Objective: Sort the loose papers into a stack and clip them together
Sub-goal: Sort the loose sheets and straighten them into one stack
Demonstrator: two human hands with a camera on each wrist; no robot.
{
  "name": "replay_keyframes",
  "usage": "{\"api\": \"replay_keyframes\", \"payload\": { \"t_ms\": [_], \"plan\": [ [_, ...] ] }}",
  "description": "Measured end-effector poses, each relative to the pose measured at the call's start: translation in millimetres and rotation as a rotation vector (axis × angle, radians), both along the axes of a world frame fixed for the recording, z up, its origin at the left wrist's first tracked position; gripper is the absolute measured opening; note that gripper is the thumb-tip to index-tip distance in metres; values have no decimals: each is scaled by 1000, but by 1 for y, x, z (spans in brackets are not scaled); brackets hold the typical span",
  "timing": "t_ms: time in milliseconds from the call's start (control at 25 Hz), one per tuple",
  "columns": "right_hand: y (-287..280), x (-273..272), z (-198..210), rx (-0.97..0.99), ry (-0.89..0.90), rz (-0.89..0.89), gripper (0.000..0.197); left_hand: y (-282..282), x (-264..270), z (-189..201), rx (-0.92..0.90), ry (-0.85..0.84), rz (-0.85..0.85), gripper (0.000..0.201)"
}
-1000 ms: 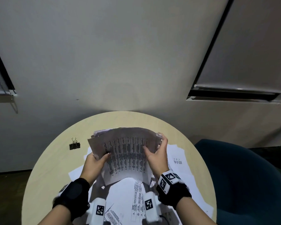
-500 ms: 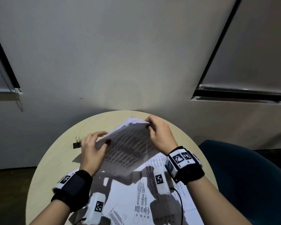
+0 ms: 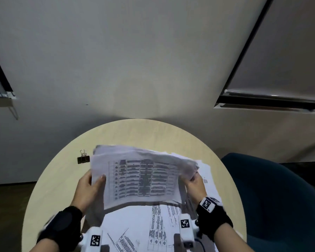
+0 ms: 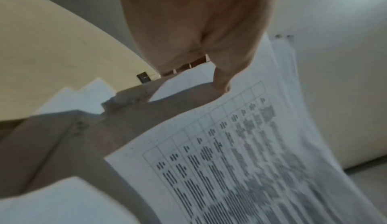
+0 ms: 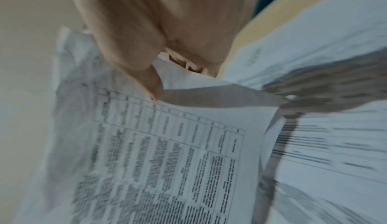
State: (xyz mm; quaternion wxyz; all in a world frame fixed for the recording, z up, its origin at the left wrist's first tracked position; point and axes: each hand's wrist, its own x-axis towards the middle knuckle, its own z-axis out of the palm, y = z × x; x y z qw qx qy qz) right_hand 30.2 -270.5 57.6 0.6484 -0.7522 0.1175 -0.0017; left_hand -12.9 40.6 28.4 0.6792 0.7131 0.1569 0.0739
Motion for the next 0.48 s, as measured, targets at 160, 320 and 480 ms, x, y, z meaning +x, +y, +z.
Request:
{"api": "replay_keyframes", "payload": {
  "t_ms": [160,320,480],
  "plan": [
    [6,-13,-37,-18,93,-16,26,-20,-18,-29,-18,-9,-44,26],
    [10,-13,-27,57,46,-63,31,-5,-10,-28,-63,-30,-24,35],
    [14,-22,-41,47,131,-79,44,-18,-19,-15,-197,-2,1,38]
  ]
}}
